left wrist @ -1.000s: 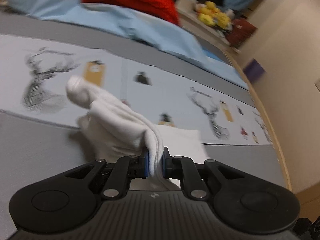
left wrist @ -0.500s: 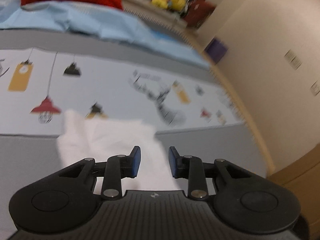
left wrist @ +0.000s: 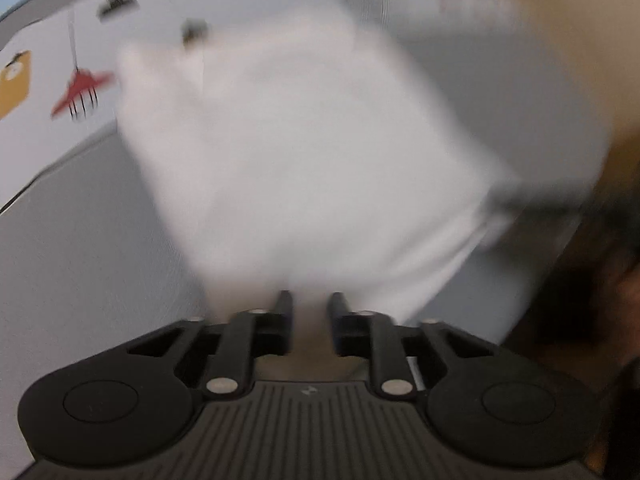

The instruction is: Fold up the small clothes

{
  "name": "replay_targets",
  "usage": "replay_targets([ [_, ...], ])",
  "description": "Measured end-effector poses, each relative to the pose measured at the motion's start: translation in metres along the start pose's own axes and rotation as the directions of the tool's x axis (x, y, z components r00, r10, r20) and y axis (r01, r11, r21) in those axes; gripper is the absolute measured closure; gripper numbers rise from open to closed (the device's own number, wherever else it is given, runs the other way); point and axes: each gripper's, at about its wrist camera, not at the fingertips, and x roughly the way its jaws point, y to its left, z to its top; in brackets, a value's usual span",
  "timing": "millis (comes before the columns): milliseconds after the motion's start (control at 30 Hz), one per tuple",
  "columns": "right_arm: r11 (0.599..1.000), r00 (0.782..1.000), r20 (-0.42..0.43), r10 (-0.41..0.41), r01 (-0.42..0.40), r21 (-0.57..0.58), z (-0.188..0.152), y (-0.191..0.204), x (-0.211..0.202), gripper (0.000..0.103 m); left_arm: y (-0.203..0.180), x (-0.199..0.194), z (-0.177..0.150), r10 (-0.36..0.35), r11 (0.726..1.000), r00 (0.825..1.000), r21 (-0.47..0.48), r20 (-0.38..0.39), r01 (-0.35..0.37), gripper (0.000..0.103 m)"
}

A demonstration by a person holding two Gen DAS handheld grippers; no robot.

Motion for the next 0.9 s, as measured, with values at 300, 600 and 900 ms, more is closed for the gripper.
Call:
replay_targets([
  [300, 0.984, 0.978, 0.112, -0.174, 0.176, -0.009, 0.012, 0.018, -0.026, 0.072, 0.025, -0.031, -0.014, -0.067, 0.998, 0.991, -0.010, 0.120, 0.069, 0.094],
  [600, 0.951, 0.983, 0.128, 0.134, -0.091, -0.296, 0.110, 0.078, -0.026, 0.063, 0.052, -0.029, -0.010, -0.012, 0.993, 0.984, -0.110, 0.177, 0.032, 0.093],
  [900, 0.959, 0.995, 0.058, 0.084, -0.065, -0.277, 0.129, 0.060, 0.052, 0.058, 0.061, -0.036, -0.001, -0.003, 0.984, 0.982, -0.177, 0.189, 0.037, 0.089],
])
